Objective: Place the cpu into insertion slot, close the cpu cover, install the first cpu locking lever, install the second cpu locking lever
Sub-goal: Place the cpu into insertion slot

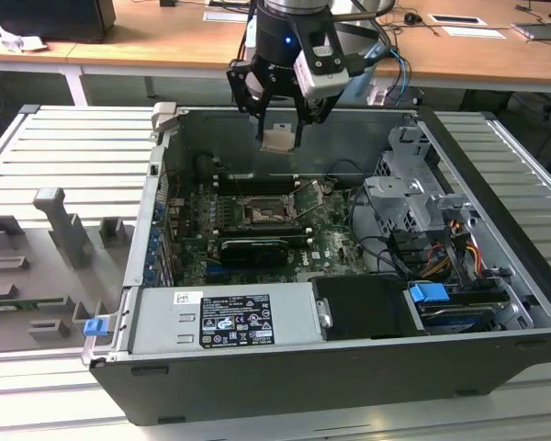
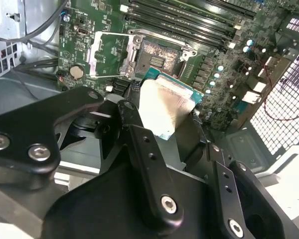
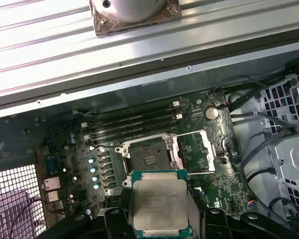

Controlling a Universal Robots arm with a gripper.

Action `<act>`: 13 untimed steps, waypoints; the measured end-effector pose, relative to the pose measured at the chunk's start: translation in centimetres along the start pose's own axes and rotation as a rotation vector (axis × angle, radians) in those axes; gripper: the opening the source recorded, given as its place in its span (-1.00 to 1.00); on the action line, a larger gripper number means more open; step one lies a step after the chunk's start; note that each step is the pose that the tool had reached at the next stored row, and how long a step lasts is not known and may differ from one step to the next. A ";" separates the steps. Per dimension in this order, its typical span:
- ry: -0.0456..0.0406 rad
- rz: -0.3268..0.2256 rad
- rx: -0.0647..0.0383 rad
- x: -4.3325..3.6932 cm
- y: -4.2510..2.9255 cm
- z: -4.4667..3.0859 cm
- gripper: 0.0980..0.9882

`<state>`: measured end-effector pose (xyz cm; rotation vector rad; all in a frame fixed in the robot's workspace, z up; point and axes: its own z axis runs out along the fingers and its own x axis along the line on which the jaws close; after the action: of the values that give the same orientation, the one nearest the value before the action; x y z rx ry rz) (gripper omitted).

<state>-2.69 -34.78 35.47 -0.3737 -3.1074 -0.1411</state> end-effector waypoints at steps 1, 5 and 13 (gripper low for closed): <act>-0.0010 0.011 0.000 0.00 0.00 0.03 -0.03; -0.0034 0.038 -0.001 0.00 0.00 0.09 -0.03; -0.0085 0.095 -0.002 0.00 -0.01 0.19 -0.03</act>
<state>-2.69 -34.77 35.28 -0.5220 -3.0904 -0.1420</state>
